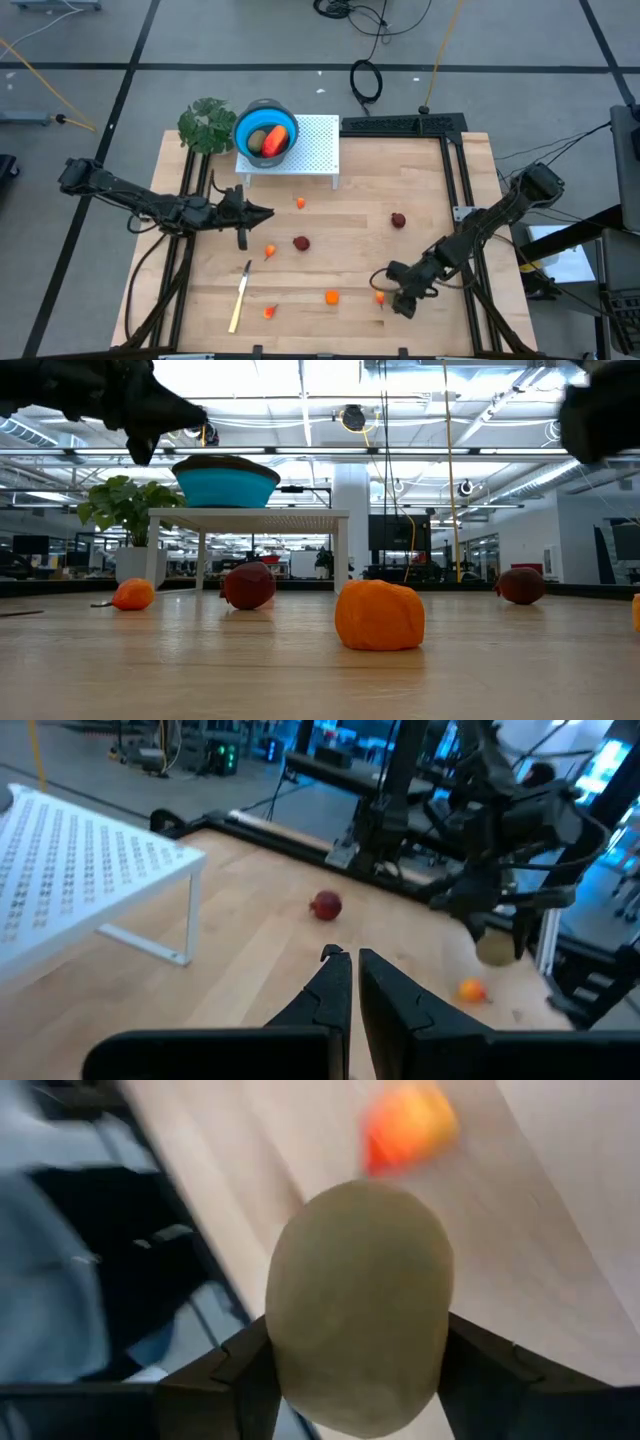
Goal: Pick & Place Fruit
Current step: Put the kiwi into the blue strainer bowl on the shelf
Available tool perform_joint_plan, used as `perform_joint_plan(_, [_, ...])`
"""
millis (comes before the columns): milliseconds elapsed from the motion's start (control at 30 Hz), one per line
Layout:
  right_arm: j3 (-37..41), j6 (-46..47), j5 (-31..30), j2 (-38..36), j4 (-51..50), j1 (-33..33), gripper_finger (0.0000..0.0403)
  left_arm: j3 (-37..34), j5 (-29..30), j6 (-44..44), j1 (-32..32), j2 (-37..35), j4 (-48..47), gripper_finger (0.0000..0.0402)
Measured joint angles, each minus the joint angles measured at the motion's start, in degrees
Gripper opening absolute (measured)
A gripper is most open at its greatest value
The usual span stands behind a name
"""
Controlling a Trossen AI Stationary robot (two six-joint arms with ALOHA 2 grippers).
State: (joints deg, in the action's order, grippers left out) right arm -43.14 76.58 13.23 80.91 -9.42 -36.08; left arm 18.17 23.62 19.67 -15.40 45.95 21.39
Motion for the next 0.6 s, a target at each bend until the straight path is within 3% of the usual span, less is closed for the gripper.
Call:
perform_joint_plan(333, [-0.08, -14.92, -14.09, -10.90, 6.05, 8.18, 0.0204, 0.00, -0.13, 0.14, 0.00, 0.00, 6.52, 0.0021])
perform_joint_plan(600, [-0.10, -30.78, -18.12, -16.77, 15.63, 13.98, 0.0205, 0.00, -0.18, 2.11, 0.00, 0.00, 6.81, 0.0021])
